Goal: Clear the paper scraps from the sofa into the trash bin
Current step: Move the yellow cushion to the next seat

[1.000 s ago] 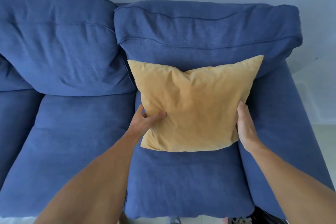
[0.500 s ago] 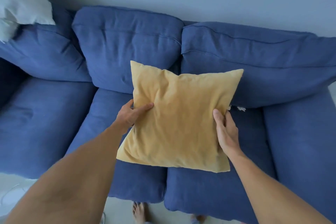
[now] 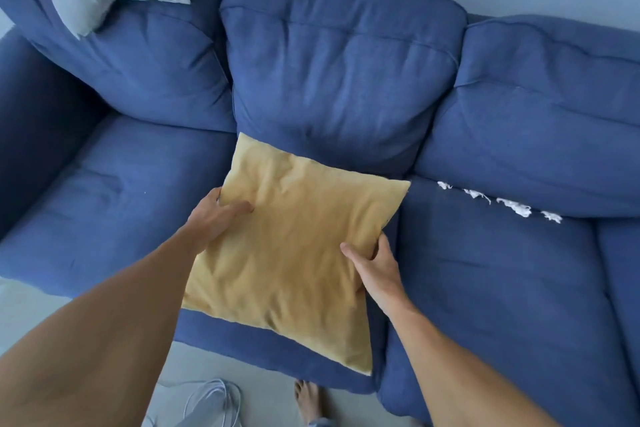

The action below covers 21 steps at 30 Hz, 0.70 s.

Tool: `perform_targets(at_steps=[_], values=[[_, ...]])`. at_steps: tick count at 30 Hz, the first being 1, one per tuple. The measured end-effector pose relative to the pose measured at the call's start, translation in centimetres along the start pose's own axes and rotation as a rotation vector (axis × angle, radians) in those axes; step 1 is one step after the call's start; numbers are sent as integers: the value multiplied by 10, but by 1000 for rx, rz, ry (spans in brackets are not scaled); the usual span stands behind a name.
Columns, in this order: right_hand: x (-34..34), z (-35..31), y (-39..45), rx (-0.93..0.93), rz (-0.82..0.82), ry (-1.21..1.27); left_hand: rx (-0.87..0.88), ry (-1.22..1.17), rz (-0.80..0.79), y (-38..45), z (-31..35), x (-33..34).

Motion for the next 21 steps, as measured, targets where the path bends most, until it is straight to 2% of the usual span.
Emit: perform_targets(at_steps=[4, 6, 9, 12, 14, 18, 21], values=[[12, 23, 21, 87, 51, -76, -18, 132, -77, 10, -23, 8], [5, 24, 27, 105, 67, -107, -20, 219, -60, 9, -16, 16], [-22, 14, 30, 85, 114, -159, 101, 370, 106, 5, 24, 30], [-70, -2, 27, 34, 194, -160, 261, 294, 321, -6, 75, 56], [-111, -7, 26, 1, 262, -138, 347, 254, 352, -12, 106, 89], [-201, -5, 31, -9, 378, -115, 455, 196, 200, -20, 150, 185], [-270, 2, 37, -16, 469, -82, 424, 119, 5, -32, 171, 278]])
Point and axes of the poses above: each hand's wrist, its own y-axis towards the middle knuckle, its own x-axis out of the palm, z = x × y, the point moved 8 cm from there along y, towards the middle knuckle, and after that the axes turned 15 degrees about x, right-handed, at the moved point
